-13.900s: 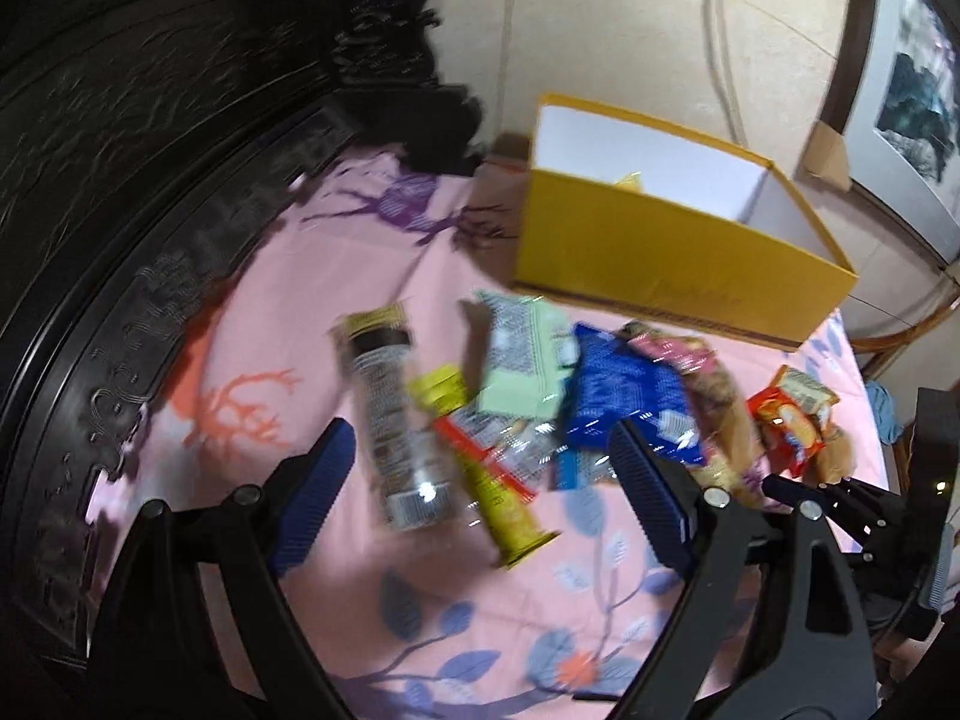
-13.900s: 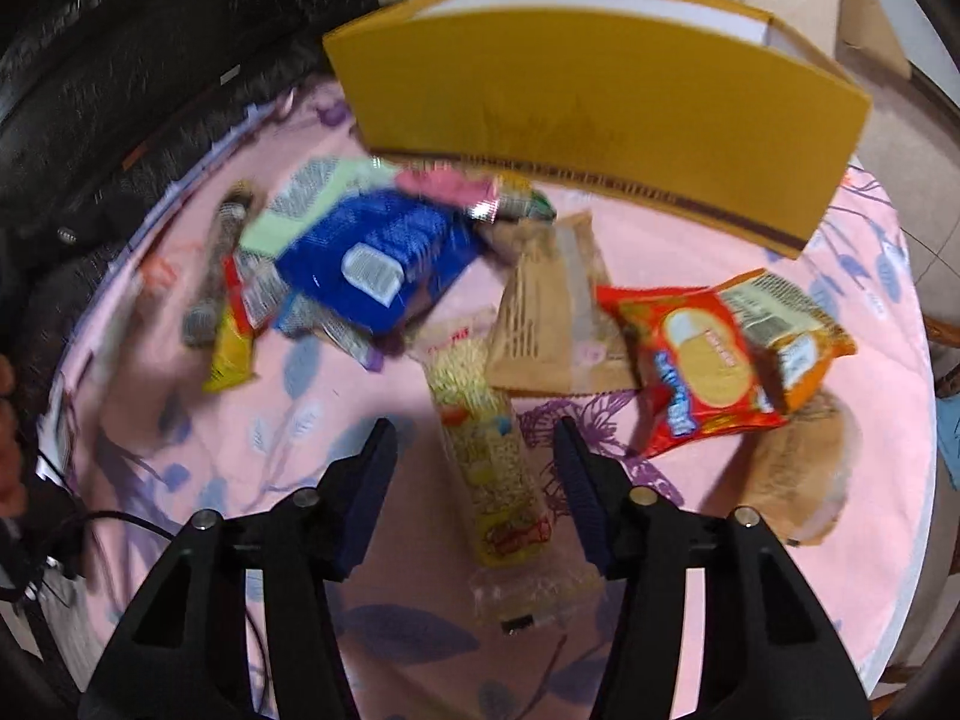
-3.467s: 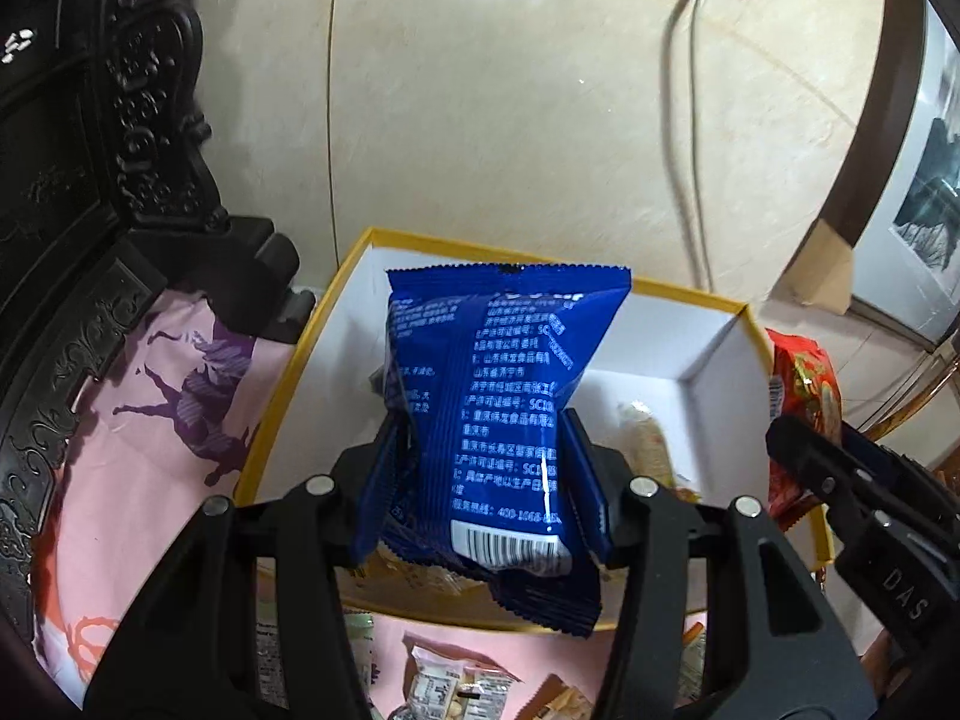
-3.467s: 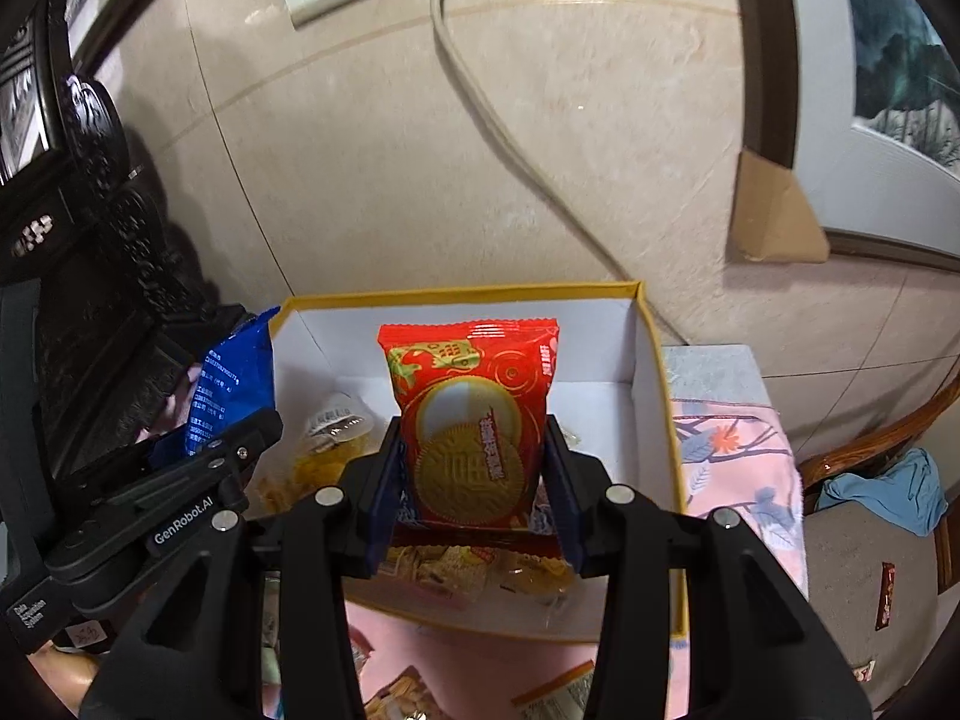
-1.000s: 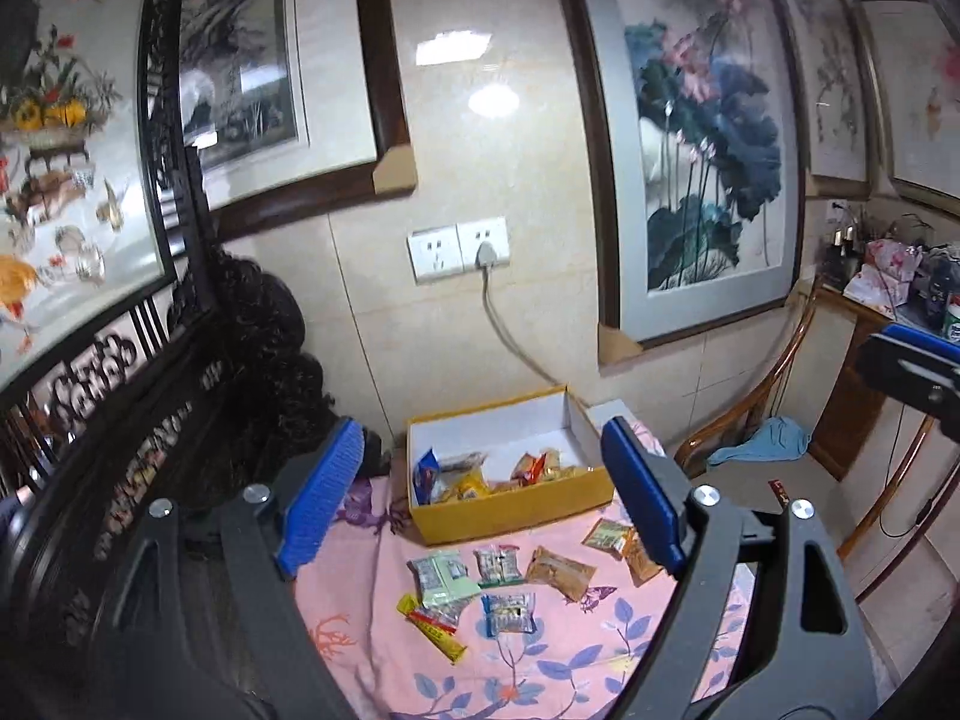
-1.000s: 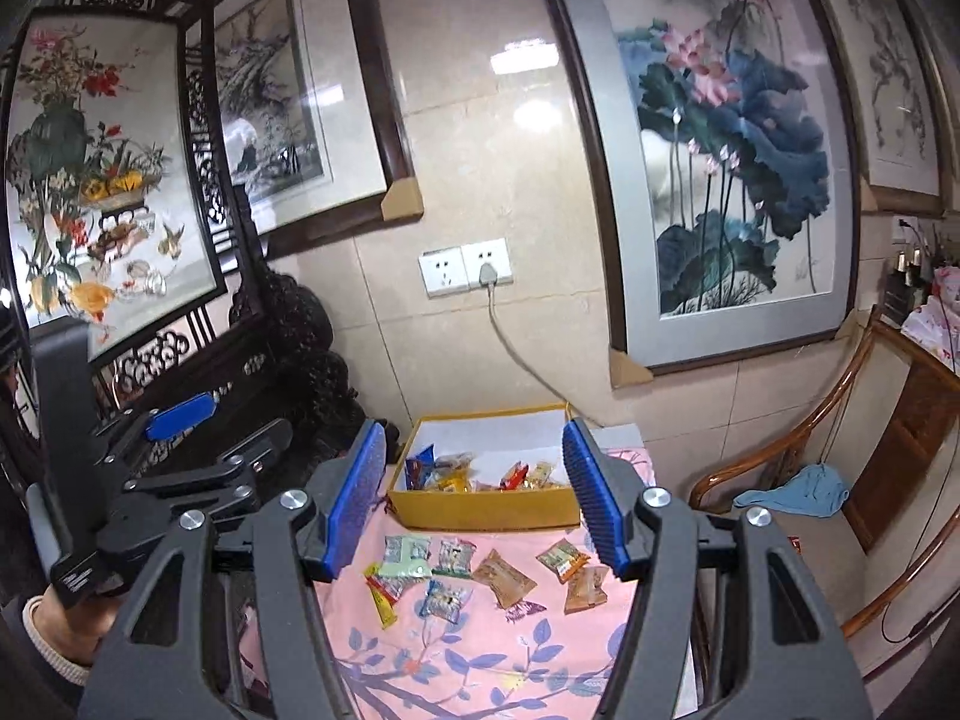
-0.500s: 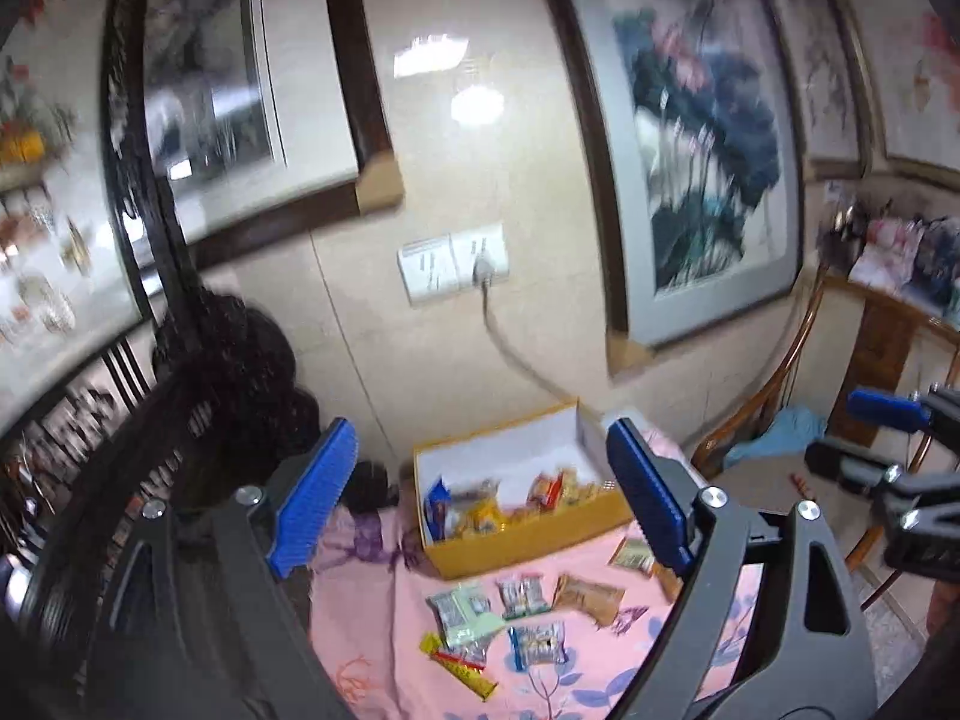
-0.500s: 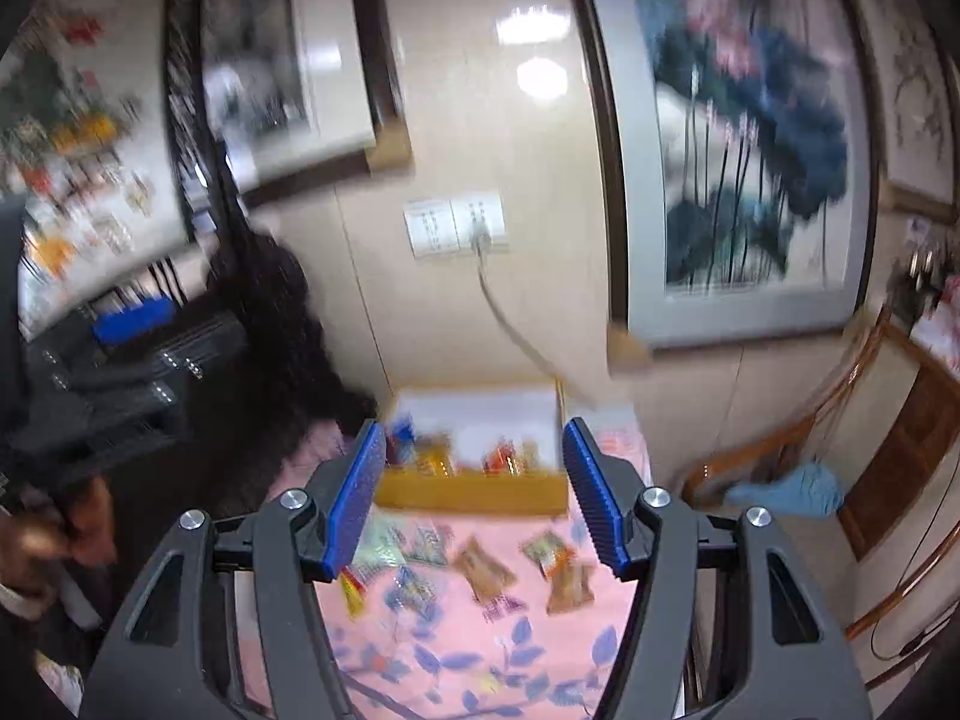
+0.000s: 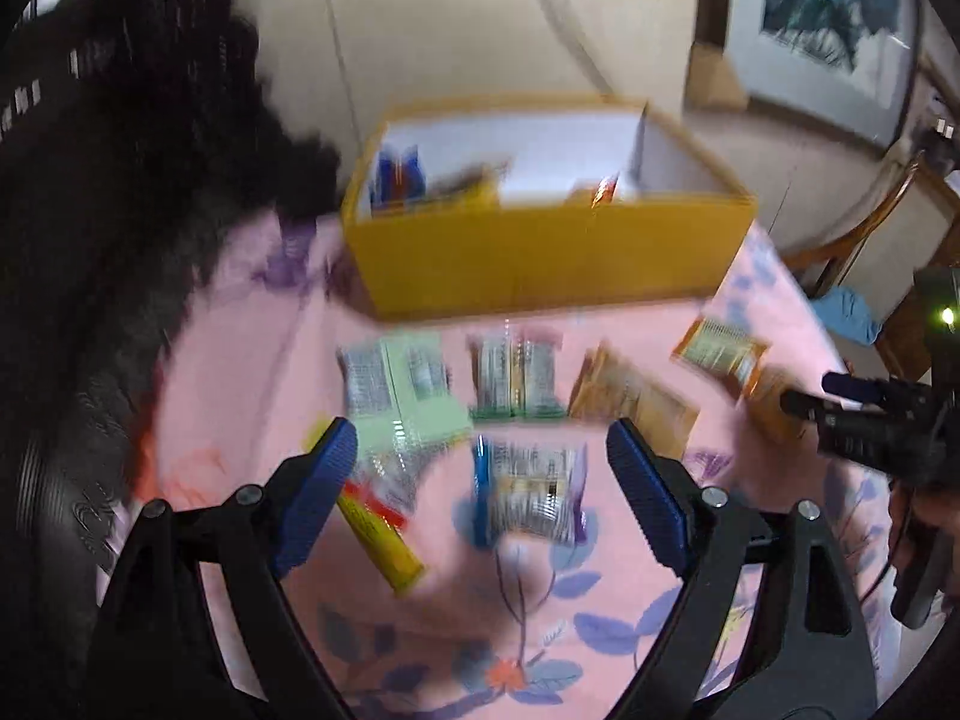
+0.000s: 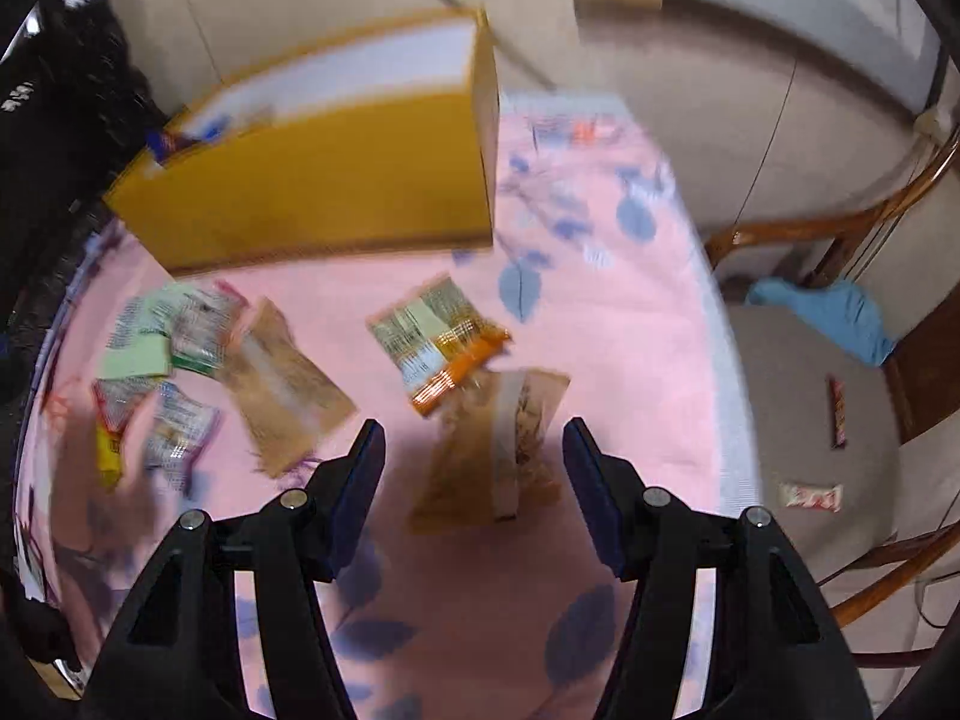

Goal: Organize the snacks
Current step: 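Grasp the white snack pack with left tool while right tool grasps brown bread bag, then lower the white pack and brown bag into the yellow box, open both tools, then move left tool toward the yellow stick snack while right tool approaches brown bread bag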

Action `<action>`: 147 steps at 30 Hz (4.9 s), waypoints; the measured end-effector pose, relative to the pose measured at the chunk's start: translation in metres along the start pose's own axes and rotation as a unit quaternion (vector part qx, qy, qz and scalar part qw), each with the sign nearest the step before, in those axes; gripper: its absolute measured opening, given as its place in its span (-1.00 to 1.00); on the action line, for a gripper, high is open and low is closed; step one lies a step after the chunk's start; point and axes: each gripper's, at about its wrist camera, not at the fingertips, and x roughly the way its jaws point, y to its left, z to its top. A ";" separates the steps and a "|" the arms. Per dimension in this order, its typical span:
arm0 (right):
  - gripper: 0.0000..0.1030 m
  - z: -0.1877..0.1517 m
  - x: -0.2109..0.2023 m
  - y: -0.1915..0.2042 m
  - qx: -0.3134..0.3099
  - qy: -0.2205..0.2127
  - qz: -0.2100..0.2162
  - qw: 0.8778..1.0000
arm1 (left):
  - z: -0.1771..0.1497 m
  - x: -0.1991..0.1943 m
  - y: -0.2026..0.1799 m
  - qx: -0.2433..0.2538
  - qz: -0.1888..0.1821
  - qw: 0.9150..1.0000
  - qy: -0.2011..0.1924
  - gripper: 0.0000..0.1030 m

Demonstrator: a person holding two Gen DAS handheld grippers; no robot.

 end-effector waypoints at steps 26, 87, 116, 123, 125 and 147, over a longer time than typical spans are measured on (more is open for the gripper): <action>-0.11 -0.032 0.006 -0.008 0.035 0.011 0.037 0.999 | -0.050 0.096 -0.016 0.004 -0.033 0.997 0.074 0.13; 0.24 0.140 -0.052 0.062 -0.011 -0.118 0.108 0.987 | 0.146 0.065 0.046 -0.069 -0.067 0.993 -0.069 0.77; 0.97 0.019 0.070 0.136 -0.226 0.047 0.107 0.967 | -0.045 0.092 0.093 -0.064 0.043 0.995 0.065 0.86; 0.97 0.012 0.072 0.142 -0.231 0.033 0.066 0.970 | -0.051 0.120 0.089 -0.057 0.039 0.993 0.097 0.86; 0.97 0.011 0.072 0.140 -0.227 0.025 0.068 0.971 | -0.053 0.120 0.088 -0.058 0.041 0.993 0.090 0.86; -0.17 0.020 0.064 0.144 -0.236 0.027 0.063 0.969 | -0.052 0.120 0.089 -0.079 0.028 0.993 0.088 0.81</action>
